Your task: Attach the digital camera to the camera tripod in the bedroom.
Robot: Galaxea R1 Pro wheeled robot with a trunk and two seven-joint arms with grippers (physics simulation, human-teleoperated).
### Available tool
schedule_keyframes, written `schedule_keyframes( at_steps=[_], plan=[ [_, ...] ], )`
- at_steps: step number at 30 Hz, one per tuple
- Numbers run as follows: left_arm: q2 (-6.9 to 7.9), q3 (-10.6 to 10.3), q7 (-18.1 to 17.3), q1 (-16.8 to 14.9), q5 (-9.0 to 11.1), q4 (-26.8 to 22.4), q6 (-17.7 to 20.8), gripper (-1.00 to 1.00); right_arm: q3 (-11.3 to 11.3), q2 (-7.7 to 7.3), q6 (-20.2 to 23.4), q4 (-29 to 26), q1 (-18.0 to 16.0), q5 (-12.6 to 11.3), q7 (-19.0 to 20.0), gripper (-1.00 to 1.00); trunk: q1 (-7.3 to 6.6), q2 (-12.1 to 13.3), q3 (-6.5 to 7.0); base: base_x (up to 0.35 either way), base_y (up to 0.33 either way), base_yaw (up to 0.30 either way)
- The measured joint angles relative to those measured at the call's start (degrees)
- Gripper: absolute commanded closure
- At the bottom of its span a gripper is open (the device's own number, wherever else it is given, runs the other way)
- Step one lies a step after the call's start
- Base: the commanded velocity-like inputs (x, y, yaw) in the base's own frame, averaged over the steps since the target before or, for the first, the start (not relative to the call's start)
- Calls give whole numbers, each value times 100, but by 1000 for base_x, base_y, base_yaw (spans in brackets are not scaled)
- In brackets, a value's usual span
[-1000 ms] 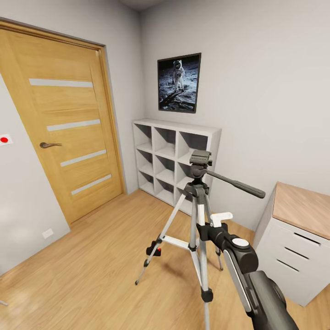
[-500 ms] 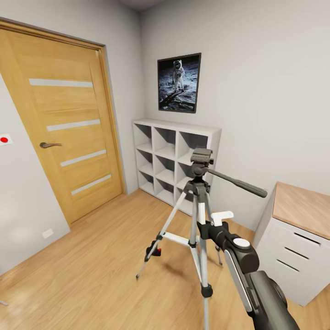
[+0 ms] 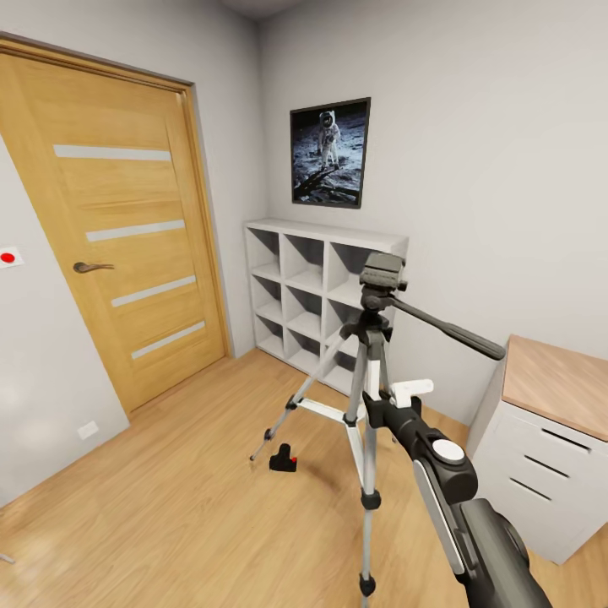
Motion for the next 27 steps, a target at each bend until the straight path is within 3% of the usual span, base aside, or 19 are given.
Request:
schedule_keyframes(
  at_steps=[8,13,14,22,27],
  plan=[
    [-20,-6,0,0,-6,0,0,-100,2,0,-36,2,0,1,1,100,1,0,0,-41,0,0],
    [-30,0,0,0,0,-5,-1,-100,3,-12,-8,1,0,0,-2,100,3,2,0,-264,0,0],
    [-102,-7,1,0,-12,-1,2,-100,2,-17,5,2,1,3,-6,100,4,1,0,-332,0,0],
    [-108,-11,6,0,-3,1,3,-100,2,-32,10,8,0,12,-6,100,3,1,0,-309,-54,0],
    [-102,-24,2,0,-10,3,3,-100,1,-135,14,10,2,27,-7,100,1,1,0,-134,-89,0]
  ],
)
